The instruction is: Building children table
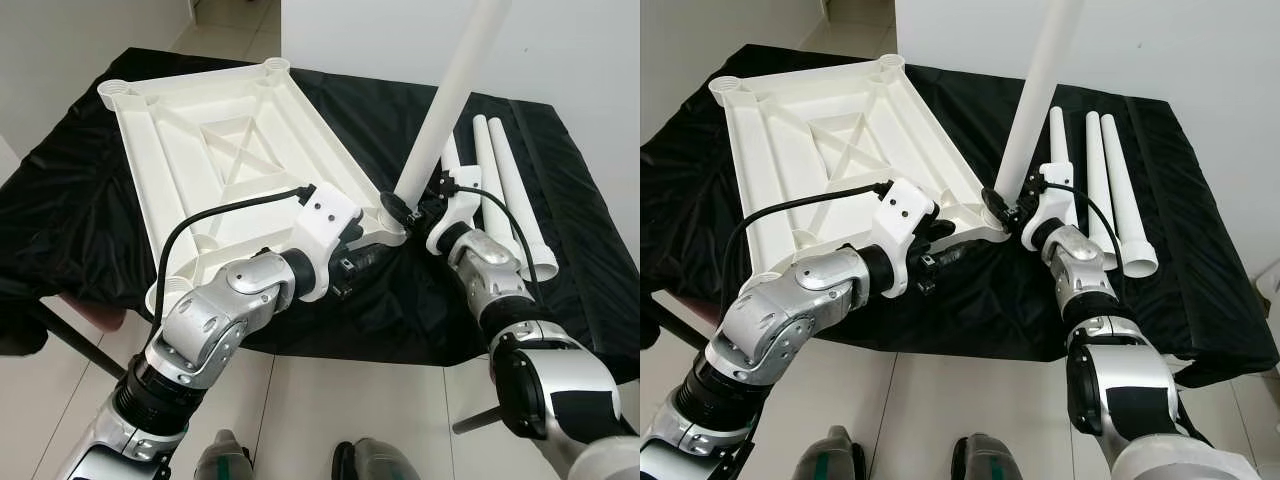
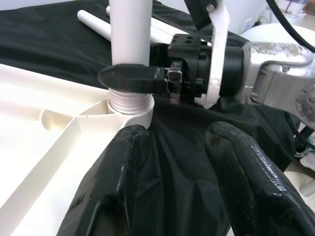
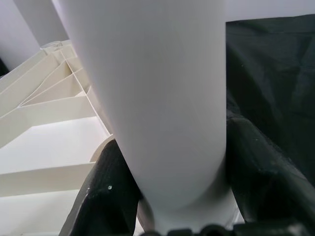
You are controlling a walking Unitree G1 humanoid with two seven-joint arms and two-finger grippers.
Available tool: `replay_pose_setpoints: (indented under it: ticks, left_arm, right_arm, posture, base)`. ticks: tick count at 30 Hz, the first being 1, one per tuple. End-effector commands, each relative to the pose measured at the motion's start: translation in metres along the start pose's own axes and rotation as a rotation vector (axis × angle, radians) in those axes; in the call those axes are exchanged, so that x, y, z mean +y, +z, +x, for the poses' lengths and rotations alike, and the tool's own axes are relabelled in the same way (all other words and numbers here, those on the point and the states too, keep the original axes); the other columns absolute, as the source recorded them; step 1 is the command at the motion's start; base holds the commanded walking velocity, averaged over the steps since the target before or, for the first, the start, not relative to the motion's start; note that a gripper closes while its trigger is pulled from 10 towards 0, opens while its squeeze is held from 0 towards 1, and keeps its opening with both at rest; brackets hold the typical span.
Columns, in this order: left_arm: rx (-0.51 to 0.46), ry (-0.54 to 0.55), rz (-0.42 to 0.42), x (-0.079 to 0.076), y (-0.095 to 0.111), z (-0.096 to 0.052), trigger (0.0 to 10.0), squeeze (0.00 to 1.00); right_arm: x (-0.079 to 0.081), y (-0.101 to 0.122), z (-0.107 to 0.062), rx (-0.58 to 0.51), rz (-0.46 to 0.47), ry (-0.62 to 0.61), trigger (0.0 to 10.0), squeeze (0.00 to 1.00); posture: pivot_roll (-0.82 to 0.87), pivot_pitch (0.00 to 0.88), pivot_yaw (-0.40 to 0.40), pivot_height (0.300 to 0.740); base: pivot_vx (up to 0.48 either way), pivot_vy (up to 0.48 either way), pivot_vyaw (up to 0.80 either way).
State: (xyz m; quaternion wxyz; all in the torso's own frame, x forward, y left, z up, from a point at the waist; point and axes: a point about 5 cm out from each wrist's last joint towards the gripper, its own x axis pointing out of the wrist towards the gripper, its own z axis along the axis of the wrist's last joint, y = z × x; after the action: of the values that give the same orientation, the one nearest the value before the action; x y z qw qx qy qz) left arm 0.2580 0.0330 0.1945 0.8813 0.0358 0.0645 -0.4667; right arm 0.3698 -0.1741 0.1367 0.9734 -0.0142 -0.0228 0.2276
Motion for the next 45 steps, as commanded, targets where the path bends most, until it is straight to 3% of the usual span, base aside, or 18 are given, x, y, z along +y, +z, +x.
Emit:
replay_pose_setpoints:
  ticks: [1,9,13,17,22,29,35,36,37,38,45]
  left_arm:
    - [0.006,-0.047,-0.017,-0.003,-0.002,-0.002,10.0,0.0]
    - [0.007,-0.05,-0.025,-0.005,-0.003,-0.002,10.0,0.0]
    - [0.006,-0.052,-0.029,-0.006,-0.003,-0.001,10.0,0.0]
    - [0.006,-0.053,-0.029,-0.006,-0.003,-0.001,10.0,0.0]
    - [0.006,-0.053,-0.028,-0.006,-0.003,-0.001,10.0,0.0]
    - [0.003,-0.05,-0.029,-0.005,-0.002,-0.001,10.0,0.0]
    - [0.002,-0.053,-0.028,-0.005,-0.002,0.0,10.0,0.0]
    - [0.003,-0.049,-0.027,-0.004,-0.003,0.0,10.0,0.0]
    - [0.003,-0.049,-0.027,-0.004,-0.003,0.0,10.0,0.0]
    - [0.005,-0.045,-0.028,-0.004,-0.003,0.001,10.0,0.0]
    - [0.007,-0.036,-0.029,-0.004,-0.004,0.001,10.0,0.0]
  right_arm:
    - [0.001,-0.01,-0.005,0.031,0.007,-0.035,0.0,0.0]
    - [0.005,-0.008,-0.004,0.02,0.045,-0.201,0.0,0.0]
    - [0.026,-0.003,-0.006,-0.014,0.085,-0.281,0.0,0.0]
    - [0.035,-0.001,-0.008,-0.027,0.105,-0.313,0.0,0.0]
    - [0.065,0.005,-0.013,-0.04,0.137,-0.398,0.0,0.0]
    - [0.073,0.01,-0.018,-0.047,0.133,-0.445,0.0,0.0]
    - [0.068,0.012,-0.021,-0.024,0.136,-0.45,0.0,0.0]
    - [0.066,0.012,-0.022,-0.019,0.131,-0.458,10.0,0.0]
    - [0.066,0.012,-0.022,-0.019,0.131,-0.458,10.0,0.0]
    - [0.064,0.014,-0.023,-0.023,0.13,-0.441,10.0,1.0]
    - [0.059,0.017,-0.022,-0.024,0.108,-0.369,10.0,1.0]
  posture:
    - [0.0,0.048,-0.054,0.74]
    - [0.0,0.056,-0.058,0.74]
    - [-0.01,0.063,-0.061,0.74]
    - [-0.01,0.064,-0.061,0.74]
    - [-0.01,0.063,-0.063,0.74]
    - [0.0,0.061,-0.065,0.74]
    - [-0.01,0.057,-0.065,0.74]
    - [-0.01,0.054,-0.066,0.74]
    - [-0.01,0.054,-0.066,0.74]
    - [-0.01,0.055,-0.067,0.74]
    - [-0.01,0.054,-0.068,0.74]
  base:
    - [0.0,0.0,0.0]
    - [0.0,0.0,0.0]
    - [0.0,0.0,0.0]
    - [0.0,0.0,0.0]
    - [0.0,0.0,0.0]
    - [0.0,0.0,0.0]
    - [0.0,0.0,0.0]
    - [0.0,0.0,0.0]
    - [0.0,0.0,0.0]
    - [0.0,0.0,0.0]
    - [0.0,0.0,0.0]
